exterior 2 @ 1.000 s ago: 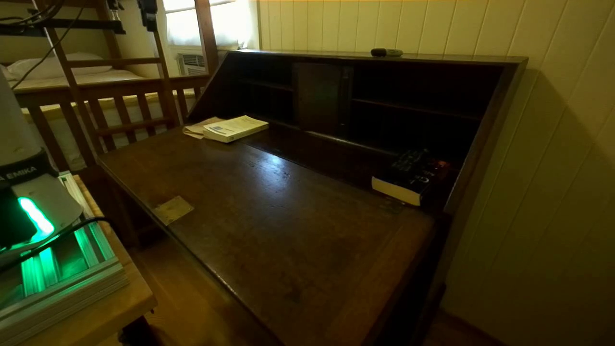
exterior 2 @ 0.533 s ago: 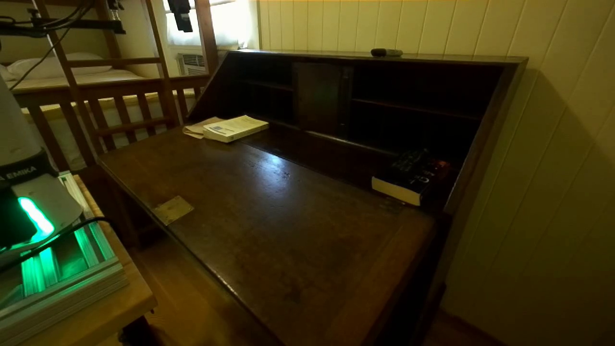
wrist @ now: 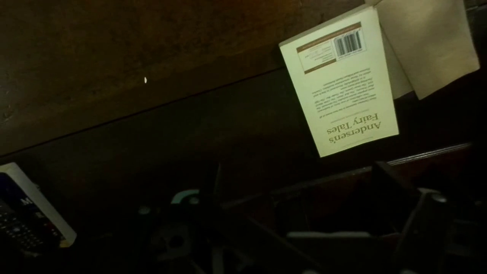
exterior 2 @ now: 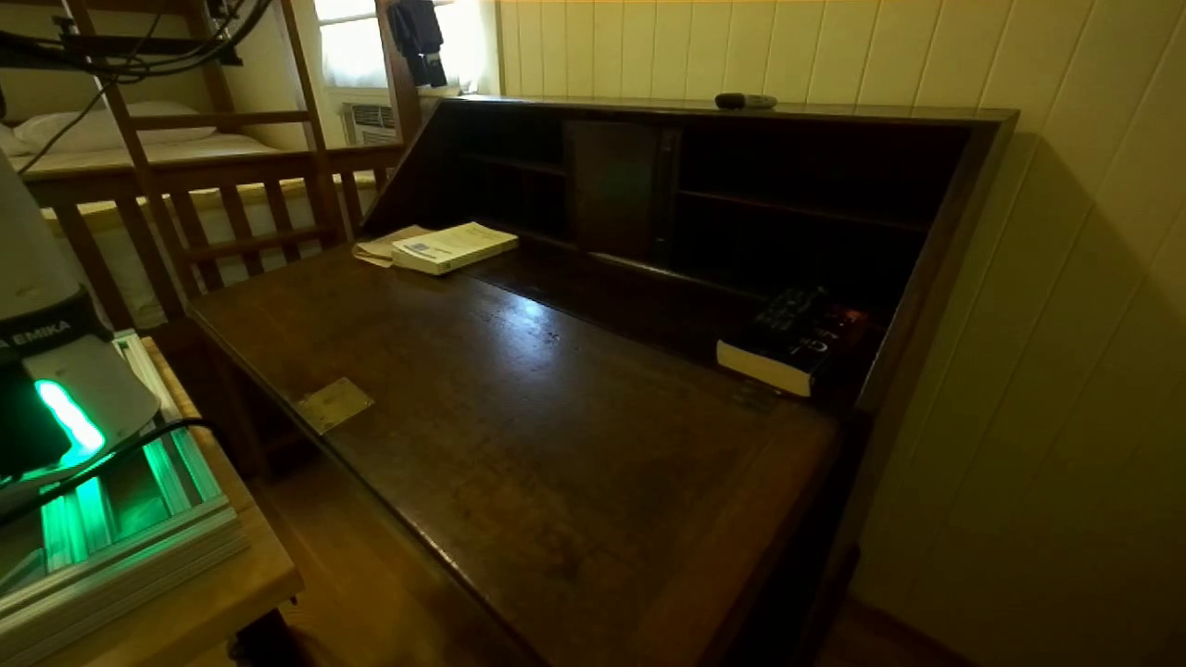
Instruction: Open the compartment and remove the cup and put it on top of the dresser
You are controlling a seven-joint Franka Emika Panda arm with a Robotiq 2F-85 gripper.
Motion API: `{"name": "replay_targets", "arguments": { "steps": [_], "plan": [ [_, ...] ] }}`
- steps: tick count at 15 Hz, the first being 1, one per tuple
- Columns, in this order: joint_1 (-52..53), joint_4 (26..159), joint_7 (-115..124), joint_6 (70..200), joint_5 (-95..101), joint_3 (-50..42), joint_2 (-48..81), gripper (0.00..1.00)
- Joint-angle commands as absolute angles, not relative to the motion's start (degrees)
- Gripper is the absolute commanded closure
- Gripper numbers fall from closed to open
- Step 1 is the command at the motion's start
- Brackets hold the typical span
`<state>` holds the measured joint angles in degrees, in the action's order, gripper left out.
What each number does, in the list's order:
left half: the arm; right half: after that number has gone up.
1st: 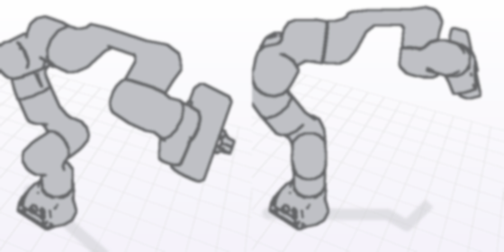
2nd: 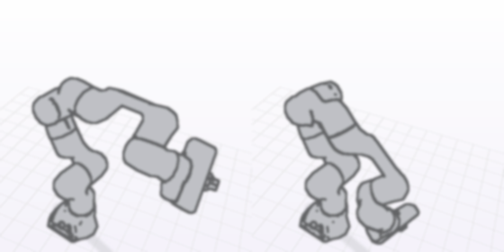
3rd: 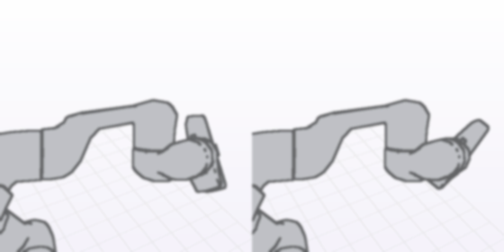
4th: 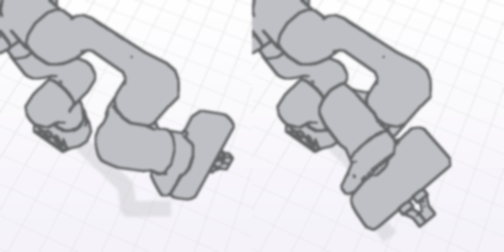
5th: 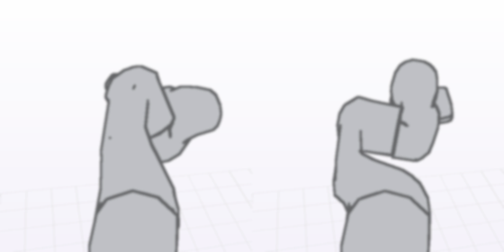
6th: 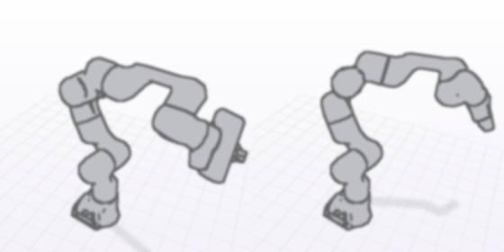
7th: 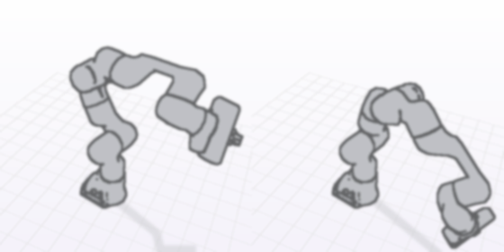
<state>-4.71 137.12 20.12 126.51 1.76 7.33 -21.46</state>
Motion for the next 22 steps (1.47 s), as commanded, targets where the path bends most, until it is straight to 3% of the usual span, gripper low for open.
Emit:
{"name": "replay_targets", "arguments": {
  "steps": [1,2,8,22],
  "plan": [
    [-5.8,131.3,22.5,127.3,6.0,6.8,-14.1,0.0],
    [-4.4,135.0,20.8,127.3,4.0,6.0,-18.2,0.0],
    [-4.5,132.2,21.2,127.3,4.8,5.6,-14.6,0.0],
    [-3.7,123.9,21.1,142.0,7.4,3.4,0.5,0.0]
  ]
}}
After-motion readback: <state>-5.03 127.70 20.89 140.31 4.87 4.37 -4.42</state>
